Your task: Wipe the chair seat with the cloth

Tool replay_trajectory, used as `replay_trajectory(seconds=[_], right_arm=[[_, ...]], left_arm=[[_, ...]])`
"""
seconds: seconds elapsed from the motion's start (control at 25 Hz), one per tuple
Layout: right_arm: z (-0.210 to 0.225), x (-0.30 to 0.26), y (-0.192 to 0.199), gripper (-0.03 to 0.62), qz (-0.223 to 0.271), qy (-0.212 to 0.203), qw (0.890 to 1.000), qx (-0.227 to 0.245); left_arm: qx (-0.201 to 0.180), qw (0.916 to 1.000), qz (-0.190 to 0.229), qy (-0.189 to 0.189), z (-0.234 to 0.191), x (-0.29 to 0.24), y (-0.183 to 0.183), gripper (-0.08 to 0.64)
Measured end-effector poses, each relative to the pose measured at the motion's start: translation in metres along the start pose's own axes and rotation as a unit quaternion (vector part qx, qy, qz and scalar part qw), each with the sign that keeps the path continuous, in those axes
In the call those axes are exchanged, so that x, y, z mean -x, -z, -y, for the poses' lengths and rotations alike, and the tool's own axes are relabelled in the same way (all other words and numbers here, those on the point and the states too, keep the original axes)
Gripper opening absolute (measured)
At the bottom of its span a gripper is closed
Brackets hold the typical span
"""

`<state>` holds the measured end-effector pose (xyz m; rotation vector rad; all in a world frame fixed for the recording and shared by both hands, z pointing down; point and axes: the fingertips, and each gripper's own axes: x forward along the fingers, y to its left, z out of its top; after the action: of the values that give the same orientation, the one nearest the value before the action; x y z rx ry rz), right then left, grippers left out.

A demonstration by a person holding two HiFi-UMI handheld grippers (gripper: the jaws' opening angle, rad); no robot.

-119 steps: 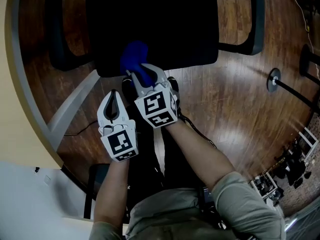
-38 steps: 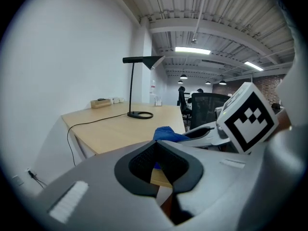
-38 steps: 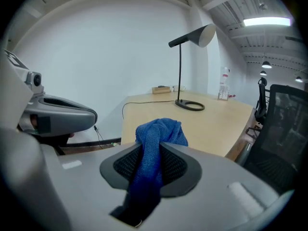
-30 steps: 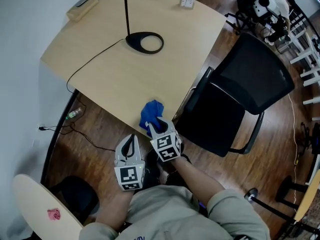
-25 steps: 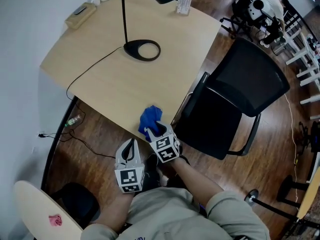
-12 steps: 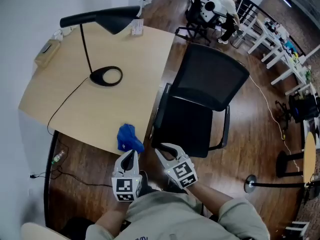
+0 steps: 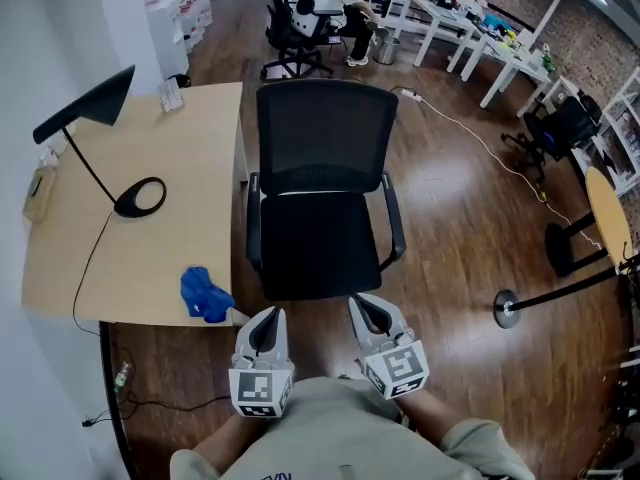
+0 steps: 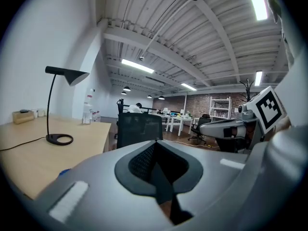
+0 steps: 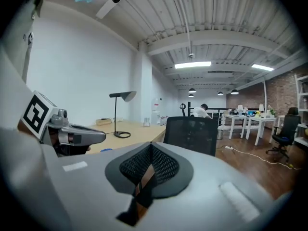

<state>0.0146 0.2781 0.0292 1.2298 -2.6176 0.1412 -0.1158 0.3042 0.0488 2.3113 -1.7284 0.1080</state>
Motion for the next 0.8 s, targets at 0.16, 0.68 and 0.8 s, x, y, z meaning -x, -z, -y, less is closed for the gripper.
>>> replay_trajectory(seconds=[0.16,0.68,0.8], right_arm=[[0.010,0.065,0.004,0.000,0.017,-0.003,1.000,-0.017],[0.020,0.199,0.049,0.000,0.028,-0.056,0.996,-0.056],[0.014,0.207,0.048,0.000,0.035,-0.059,0.996,-0.051]], left_arm=[[-0.011,0.9999,-0.004,0.004,0.062,0.007,0.005,0.005],[-0.066,0.9976,-0.020,0.002,0.212,0.064,0.034,0.005],[-0.071,0.9973,-0.015,0.002,0.216,0.072,0.031,0.005]])
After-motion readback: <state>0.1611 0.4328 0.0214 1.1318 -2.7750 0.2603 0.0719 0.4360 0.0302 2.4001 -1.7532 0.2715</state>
